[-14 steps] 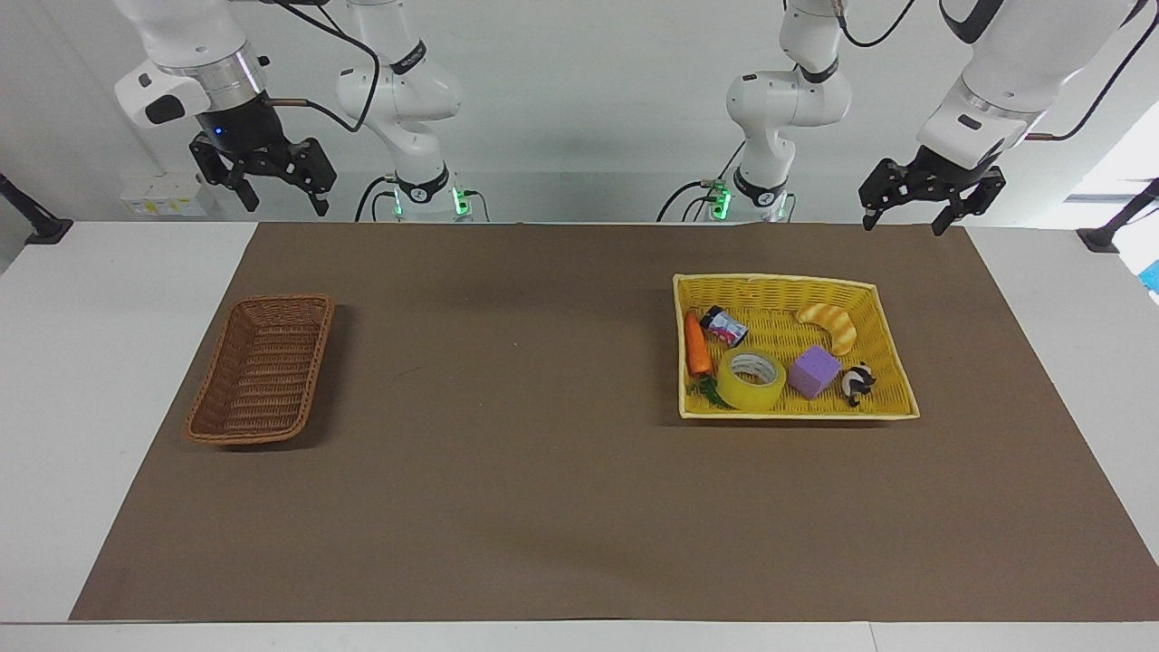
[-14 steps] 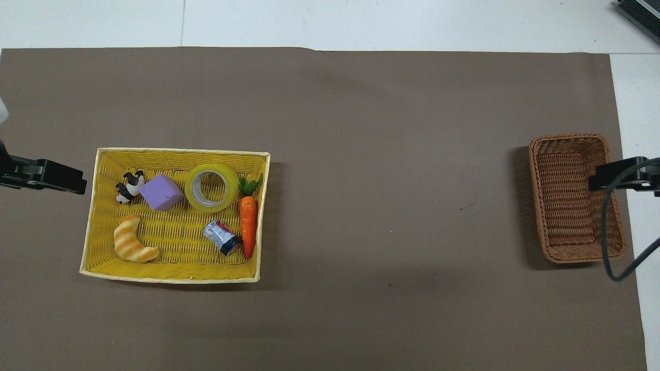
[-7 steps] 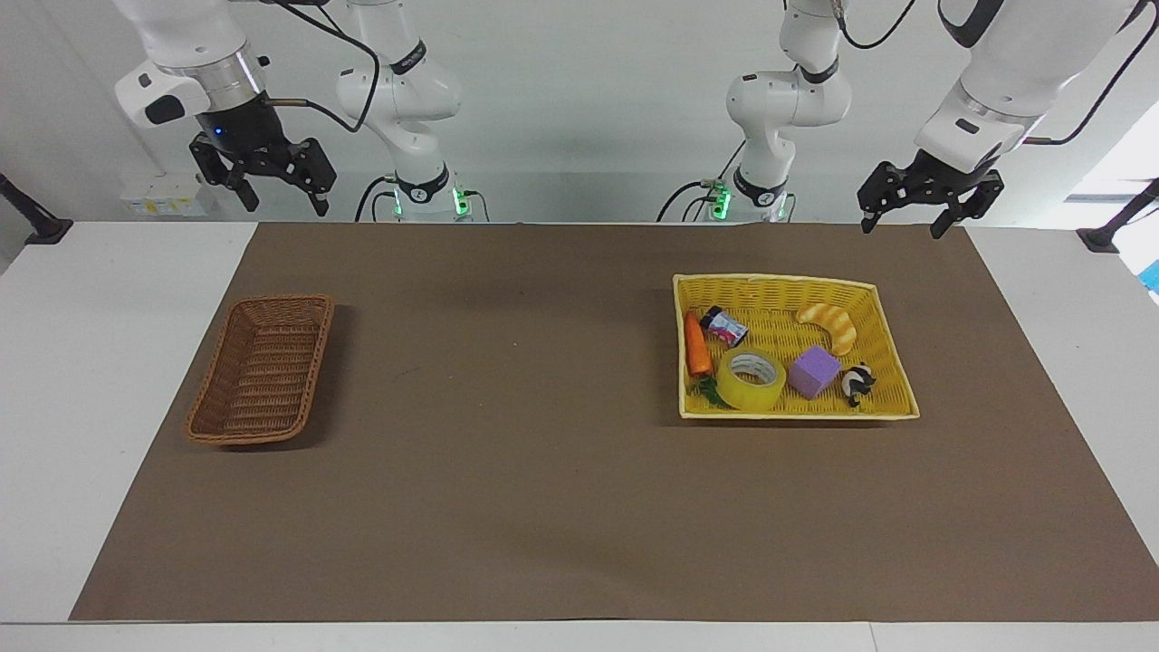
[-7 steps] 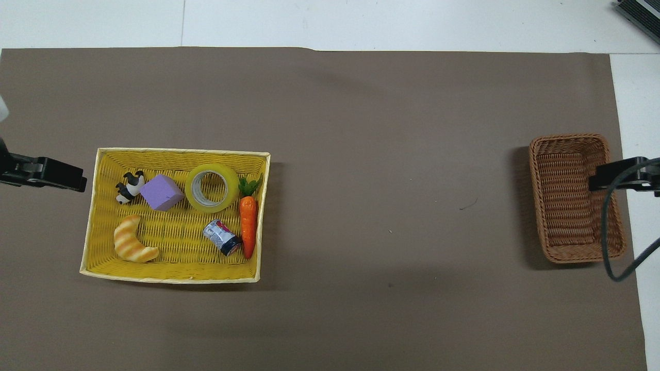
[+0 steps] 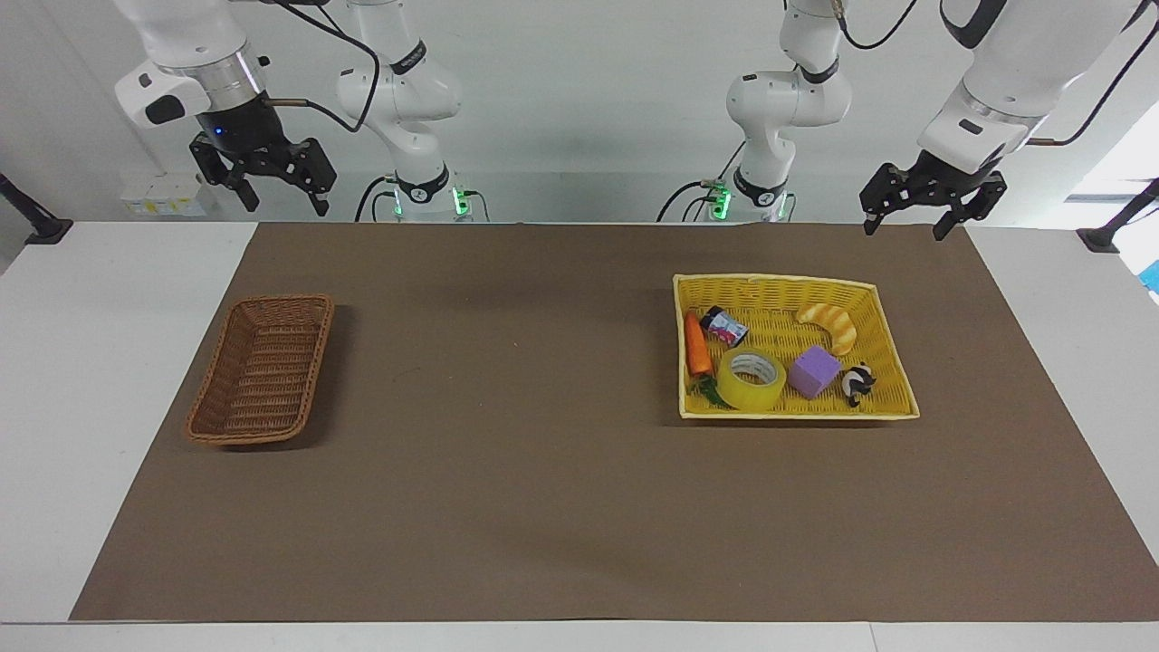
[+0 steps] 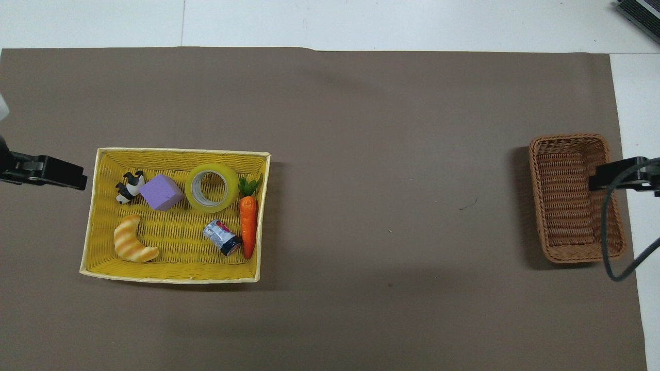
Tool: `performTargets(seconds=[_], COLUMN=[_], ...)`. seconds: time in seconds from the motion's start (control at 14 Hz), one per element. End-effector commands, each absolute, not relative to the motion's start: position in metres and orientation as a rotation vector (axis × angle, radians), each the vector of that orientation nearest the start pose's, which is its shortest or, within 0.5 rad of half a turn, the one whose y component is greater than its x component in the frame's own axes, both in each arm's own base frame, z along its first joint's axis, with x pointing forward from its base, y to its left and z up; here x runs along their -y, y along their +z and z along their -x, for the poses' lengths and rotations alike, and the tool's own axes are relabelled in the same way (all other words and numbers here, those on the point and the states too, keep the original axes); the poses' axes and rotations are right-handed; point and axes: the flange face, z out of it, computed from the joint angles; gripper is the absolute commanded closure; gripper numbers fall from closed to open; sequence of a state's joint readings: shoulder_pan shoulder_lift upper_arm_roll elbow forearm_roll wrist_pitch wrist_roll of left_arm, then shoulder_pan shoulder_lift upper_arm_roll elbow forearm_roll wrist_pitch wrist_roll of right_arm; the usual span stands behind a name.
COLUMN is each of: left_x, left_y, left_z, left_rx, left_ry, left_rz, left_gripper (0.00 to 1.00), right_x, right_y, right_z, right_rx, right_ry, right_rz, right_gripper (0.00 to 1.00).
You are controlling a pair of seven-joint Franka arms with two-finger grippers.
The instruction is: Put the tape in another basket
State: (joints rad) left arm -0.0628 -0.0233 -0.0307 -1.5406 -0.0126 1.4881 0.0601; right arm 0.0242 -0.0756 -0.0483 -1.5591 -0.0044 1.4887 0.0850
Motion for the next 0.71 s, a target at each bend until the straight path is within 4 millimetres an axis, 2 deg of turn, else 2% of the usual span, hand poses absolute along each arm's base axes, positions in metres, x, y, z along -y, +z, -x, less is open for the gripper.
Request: performTargets(seconds=[0.0, 0.36, 0.64], left_x=[0.052, 0.054, 0.059], left_y=[0.643, 0.629, 0.593], left_z=[-0.536, -0.538, -0.546], left_rx=[-0.238, -0.269, -0.283], left_ry=[0.014, -0.010, -0.058], left_rz=[3.130, 3.132, 3.160], left_gripper=[0.00, 0.00, 0.00], right_x=[0.016, 0.016, 0.016], right_y=[0.666, 0.666, 0.666], right_z=[-0.523, -0.523, -0.523], right_rx=[-0.143, -0.143, -0.143], right_ry=[0.008, 0.008, 0.008], right_rz=[3.115, 3.115, 3.115], right_gripper=[0.00, 0.00, 0.00])
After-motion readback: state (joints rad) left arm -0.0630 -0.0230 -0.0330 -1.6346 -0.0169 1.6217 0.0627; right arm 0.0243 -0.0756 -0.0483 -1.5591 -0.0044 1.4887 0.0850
